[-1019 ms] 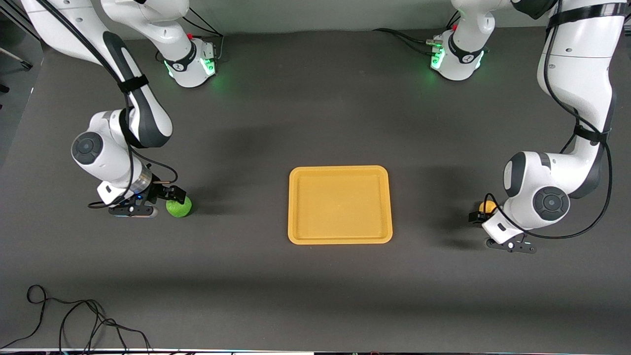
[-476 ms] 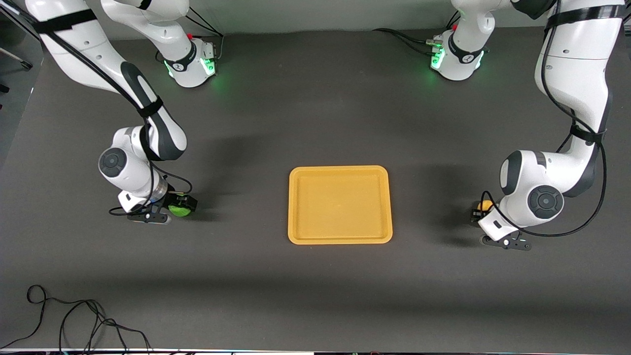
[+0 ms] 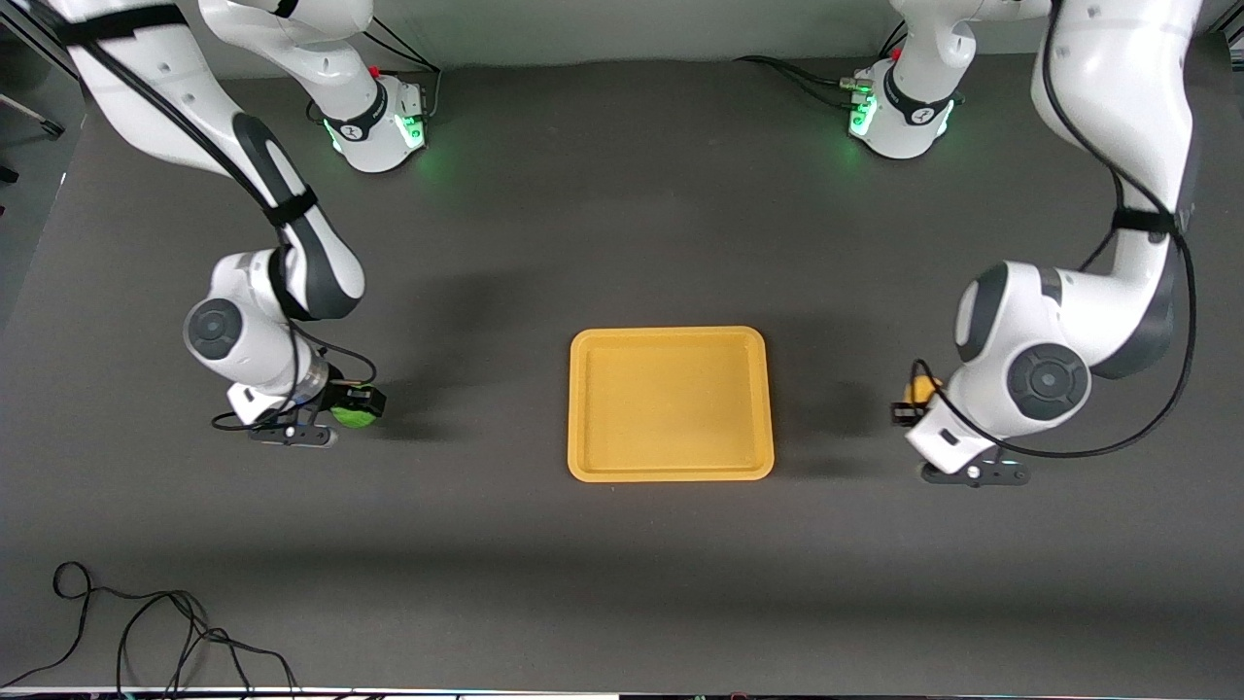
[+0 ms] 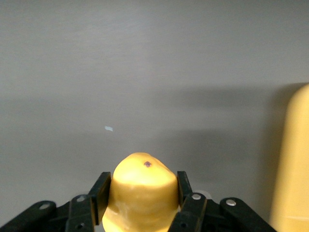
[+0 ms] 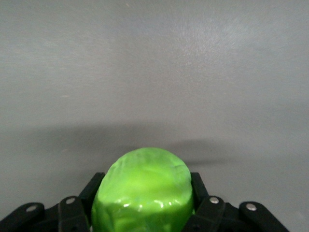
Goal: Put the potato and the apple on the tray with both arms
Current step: 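Carry the apple toward the tray while the left gripper lowers the potato onto it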
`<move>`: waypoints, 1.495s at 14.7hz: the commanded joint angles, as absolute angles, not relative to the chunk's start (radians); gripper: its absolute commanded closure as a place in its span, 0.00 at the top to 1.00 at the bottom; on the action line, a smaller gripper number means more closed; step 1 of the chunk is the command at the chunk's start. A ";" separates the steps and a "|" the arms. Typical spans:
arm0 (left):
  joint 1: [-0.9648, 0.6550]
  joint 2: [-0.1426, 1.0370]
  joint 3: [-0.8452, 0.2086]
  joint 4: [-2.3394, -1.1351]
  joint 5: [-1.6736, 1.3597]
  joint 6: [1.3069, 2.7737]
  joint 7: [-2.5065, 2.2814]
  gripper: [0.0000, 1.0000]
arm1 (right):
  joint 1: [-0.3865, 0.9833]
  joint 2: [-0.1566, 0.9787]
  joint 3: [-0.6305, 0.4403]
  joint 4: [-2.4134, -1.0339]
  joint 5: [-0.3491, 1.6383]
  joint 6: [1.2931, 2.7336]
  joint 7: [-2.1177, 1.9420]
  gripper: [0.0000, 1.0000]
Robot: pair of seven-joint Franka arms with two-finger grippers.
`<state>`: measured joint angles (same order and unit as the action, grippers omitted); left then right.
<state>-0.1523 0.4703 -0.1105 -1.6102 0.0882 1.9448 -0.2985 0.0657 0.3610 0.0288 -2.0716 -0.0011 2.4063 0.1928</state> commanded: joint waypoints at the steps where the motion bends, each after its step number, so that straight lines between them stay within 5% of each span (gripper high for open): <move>1: -0.253 0.517 -0.107 -1.543 0.052 1.913 -0.435 0.29 | 0.072 0.285 0.061 -1.924 0.002 2.126 0.219 0.32; 5: -0.354 0.620 -0.109 -1.540 0.026 2.087 -0.636 0.32 | 0.072 0.301 0.145 -1.804 0.003 2.054 0.317 0.32; 14: -0.428 0.703 -0.109 -1.537 0.017 2.095 -0.649 0.42 | 0.078 0.471 0.373 -1.586 -0.002 2.051 0.693 0.32; 15: -0.429 0.703 -0.109 -1.537 0.017 2.092 -0.649 0.52 | 0.078 0.475 0.382 -1.583 -0.009 2.051 0.701 0.32; 17: -0.437 0.701 -0.109 -1.537 0.017 2.092 -0.652 1.00 | 0.078 0.479 0.382 -1.583 -0.011 2.051 0.703 0.32; 22: -0.367 0.565 -0.104 -1.526 0.015 1.985 -0.632 1.00 | 0.121 0.509 0.382 -1.582 -0.015 2.068 0.808 0.32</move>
<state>-0.4084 0.6687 -0.1115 -1.5294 0.0231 2.0813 -0.6367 0.0875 0.4690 0.3778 -1.6169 -0.0009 2.0663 0.7292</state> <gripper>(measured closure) 0.000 0.242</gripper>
